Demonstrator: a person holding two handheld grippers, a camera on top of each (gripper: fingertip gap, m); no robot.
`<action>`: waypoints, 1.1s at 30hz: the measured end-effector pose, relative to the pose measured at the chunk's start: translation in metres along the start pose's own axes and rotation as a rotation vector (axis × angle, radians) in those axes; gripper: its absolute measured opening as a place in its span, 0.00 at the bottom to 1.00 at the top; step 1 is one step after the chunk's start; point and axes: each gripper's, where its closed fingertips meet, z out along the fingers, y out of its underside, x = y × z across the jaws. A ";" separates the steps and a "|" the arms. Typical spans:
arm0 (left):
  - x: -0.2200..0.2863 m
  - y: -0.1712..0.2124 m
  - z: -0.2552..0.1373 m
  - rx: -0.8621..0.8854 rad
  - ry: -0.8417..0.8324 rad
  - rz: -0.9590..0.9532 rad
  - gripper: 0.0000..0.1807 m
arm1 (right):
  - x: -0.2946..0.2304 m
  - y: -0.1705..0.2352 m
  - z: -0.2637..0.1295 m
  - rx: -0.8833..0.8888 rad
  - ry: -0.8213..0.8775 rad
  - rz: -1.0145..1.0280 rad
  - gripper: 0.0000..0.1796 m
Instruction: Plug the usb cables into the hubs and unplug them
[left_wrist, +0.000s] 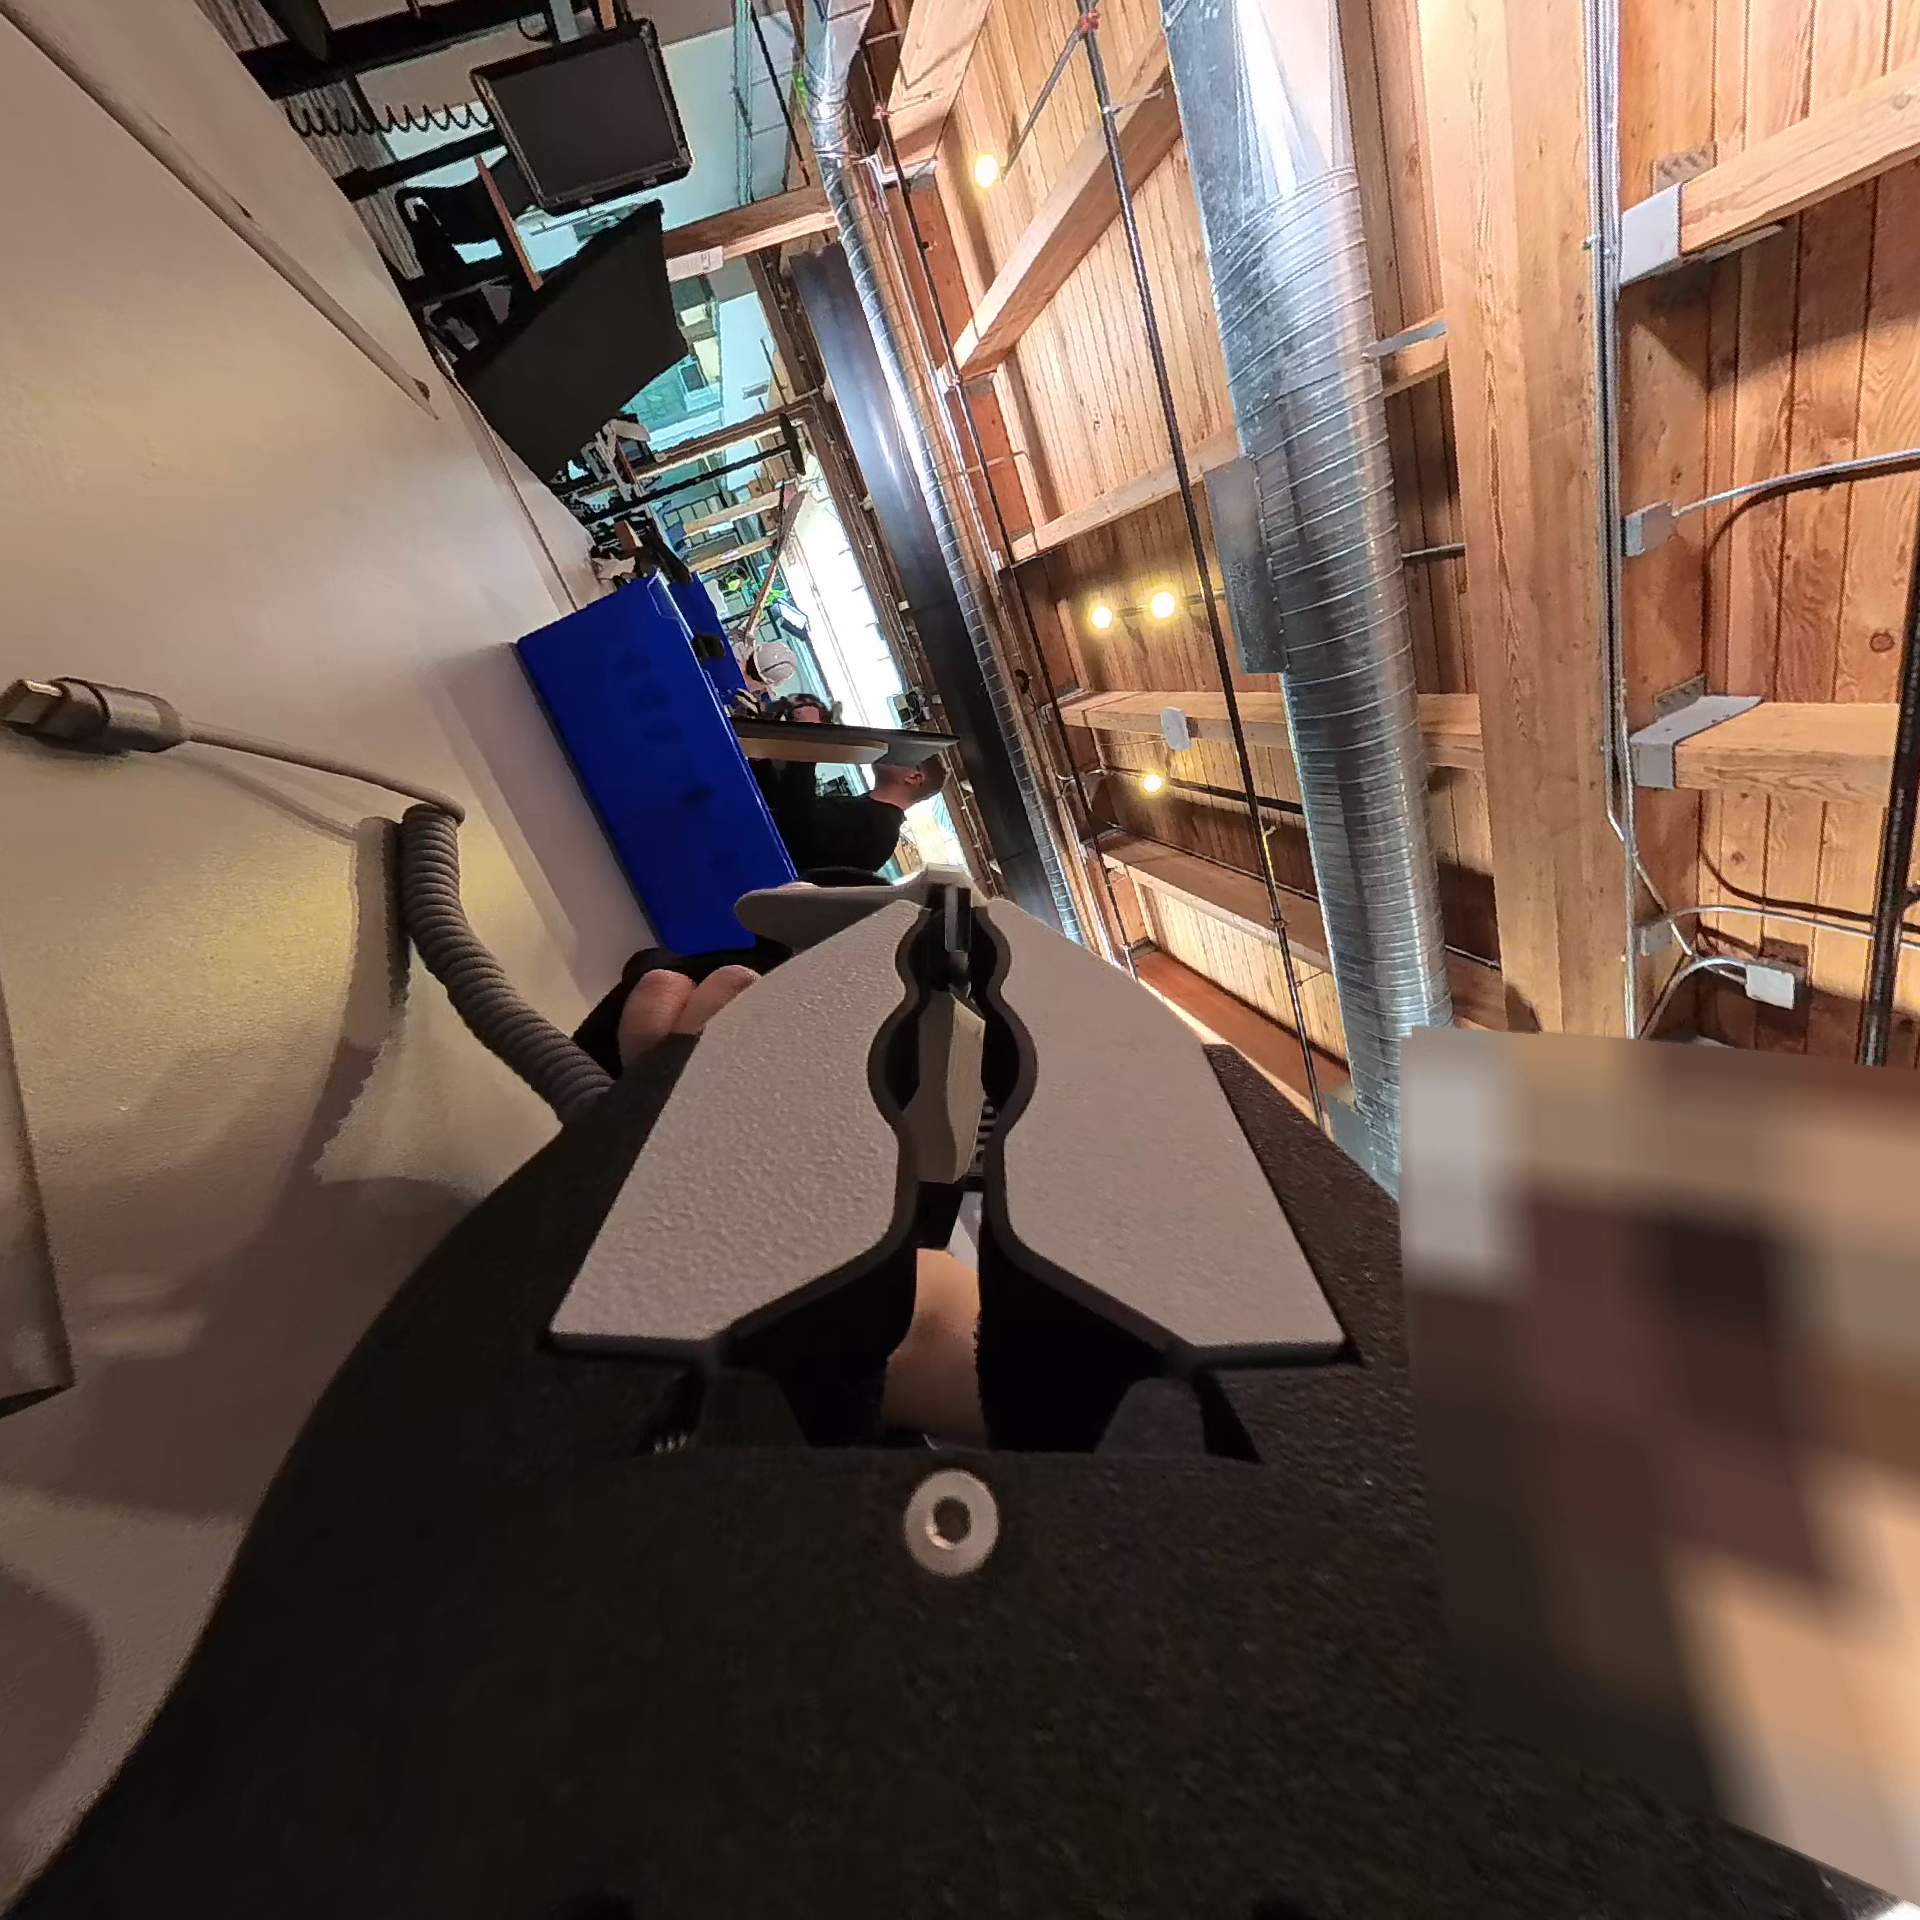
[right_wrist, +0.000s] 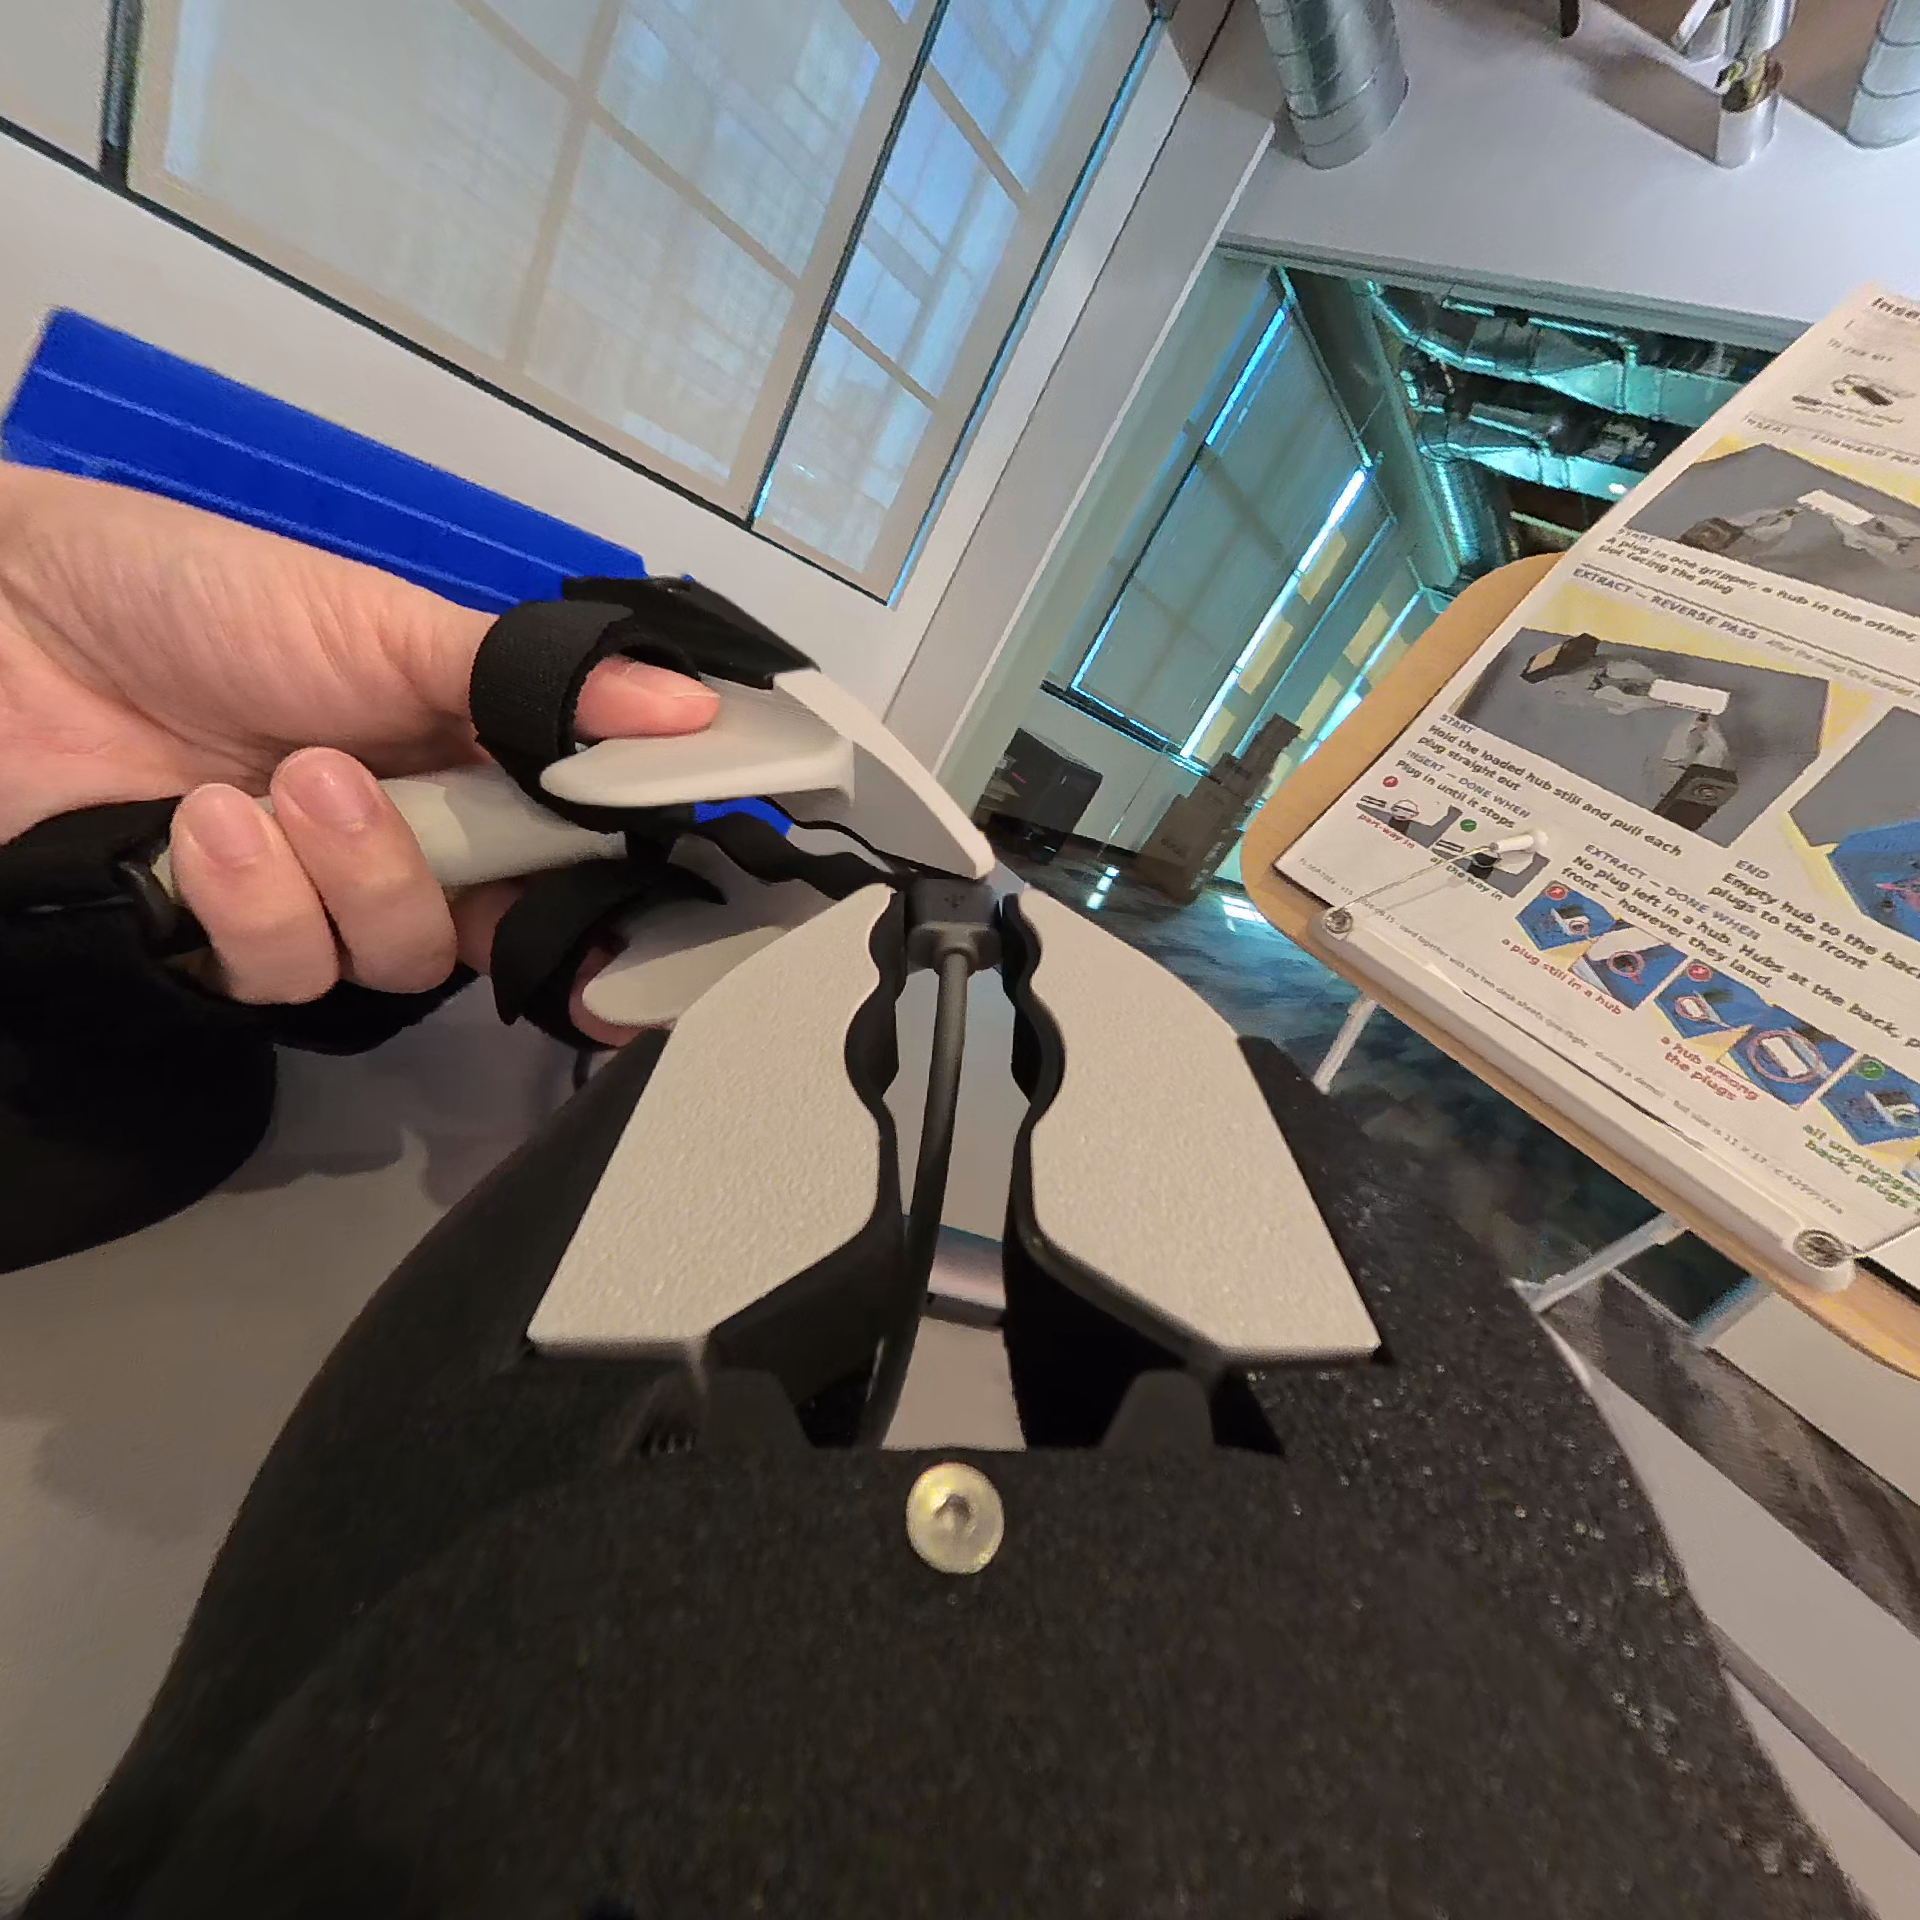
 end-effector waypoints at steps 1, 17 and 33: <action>0.001 0.001 0.000 -0.006 0.007 -0.002 0.03 | 0.000 -0.001 0.000 0.003 -0.012 0.017 0.09; -0.016 -0.021 -0.031 0.023 -0.289 0.222 0.12 | 0.009 0.014 -0.002 -0.074 -0.033 0.082 0.09; -0.107 -0.008 -0.063 -0.422 -1.228 0.837 0.34 | 0.030 0.033 -0.005 -0.119 0.006 0.179 0.09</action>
